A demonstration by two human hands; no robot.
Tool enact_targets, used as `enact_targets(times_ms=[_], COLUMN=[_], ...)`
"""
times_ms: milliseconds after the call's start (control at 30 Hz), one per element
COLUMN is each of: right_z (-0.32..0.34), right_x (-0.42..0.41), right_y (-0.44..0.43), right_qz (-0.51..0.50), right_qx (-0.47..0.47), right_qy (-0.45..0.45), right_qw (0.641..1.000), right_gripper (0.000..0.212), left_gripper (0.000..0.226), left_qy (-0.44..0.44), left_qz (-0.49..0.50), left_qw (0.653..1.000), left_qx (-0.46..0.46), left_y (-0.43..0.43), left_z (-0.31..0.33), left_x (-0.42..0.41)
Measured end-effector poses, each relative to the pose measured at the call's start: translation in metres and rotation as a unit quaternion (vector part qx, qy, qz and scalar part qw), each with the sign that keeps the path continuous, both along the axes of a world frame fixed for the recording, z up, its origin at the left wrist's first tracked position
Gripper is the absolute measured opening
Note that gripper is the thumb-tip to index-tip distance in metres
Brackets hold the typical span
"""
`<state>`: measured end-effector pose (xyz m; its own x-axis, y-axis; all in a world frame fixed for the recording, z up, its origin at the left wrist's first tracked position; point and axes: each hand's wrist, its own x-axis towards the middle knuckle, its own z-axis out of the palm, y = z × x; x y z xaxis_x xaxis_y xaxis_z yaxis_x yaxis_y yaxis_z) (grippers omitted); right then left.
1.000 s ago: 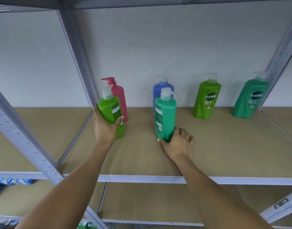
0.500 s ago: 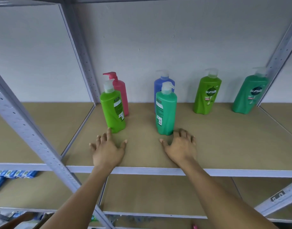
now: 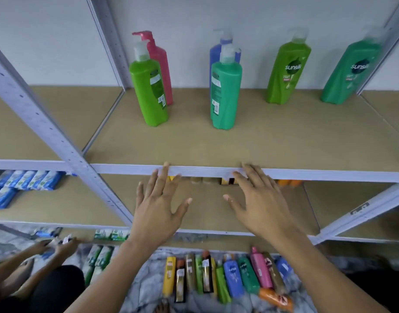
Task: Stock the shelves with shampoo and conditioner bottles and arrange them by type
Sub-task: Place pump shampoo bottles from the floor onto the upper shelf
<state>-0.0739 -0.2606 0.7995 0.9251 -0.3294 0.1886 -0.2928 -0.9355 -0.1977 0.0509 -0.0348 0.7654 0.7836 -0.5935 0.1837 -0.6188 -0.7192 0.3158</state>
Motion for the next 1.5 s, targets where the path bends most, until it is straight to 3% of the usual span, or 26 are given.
enact_targets(times_ms=[100, 300, 500, 567, 767, 1100, 1300, 1367, 1500], right_z=[-0.025, -0.109, -0.191, -0.257, -0.335, -0.654, -0.768, -0.789, -0.817], right_x=[-0.033, -0.065, -0.081, -0.081, -0.085, -0.082, -0.1, -0.103, -0.106], right_y=[0.011, 0.023, 0.033, 0.025, 0.006, -0.072, -0.107, -0.113, -0.117], right_qz=[0.014, 0.01, -0.022, -0.036, -0.052, -0.11, -0.135, -0.156, -0.19], right_qx=[0.042, 0.136, 0.188, 0.222, 0.243, 0.267, 0.287, 0.311, 0.346], right_qy=[0.048, 0.245, 0.323, 0.349, 0.323, 0.33, 0.329, 0.318, 0.267], right_qw=[0.998, 0.96, 0.927, 0.91, 0.913, 0.899, 0.889, 0.882, 0.879], right_gripper=[0.064, 0.072, 0.073, 0.076, 0.082, 0.081, 0.078, 0.073, 0.068], left_gripper=[0.072, 0.068, 0.067, 0.068, 0.071, 0.068, 0.037, 0.044, 0.022], left_qy=[0.084, 0.207, 0.321, 0.357, 0.372, 0.431, 0.462, 0.505, 0.627], left_qz=[-0.01, -0.045, -0.026, -0.015, 0.012, 0.003, 0.0, 0.037, 0.194], left_qw=[0.996, 0.973, 0.938, 0.923, 0.918, 0.892, 0.882, 0.86, 0.753], left_qx=[0.015, 0.09, 0.127, 0.145, 0.139, 0.132, 0.094, 0.068, -0.04], left_y=[0.009, 0.011, 0.008, -0.001, -0.01, -0.098, -0.143, -0.151, -0.162], left_z=[-0.026, -0.083, -0.155, -0.22, -0.292, -0.597, -0.717, -0.749, -0.78], left_x=[-0.023, -0.044, -0.06, -0.059, -0.052, -0.051, -0.078, -0.087, -0.113])
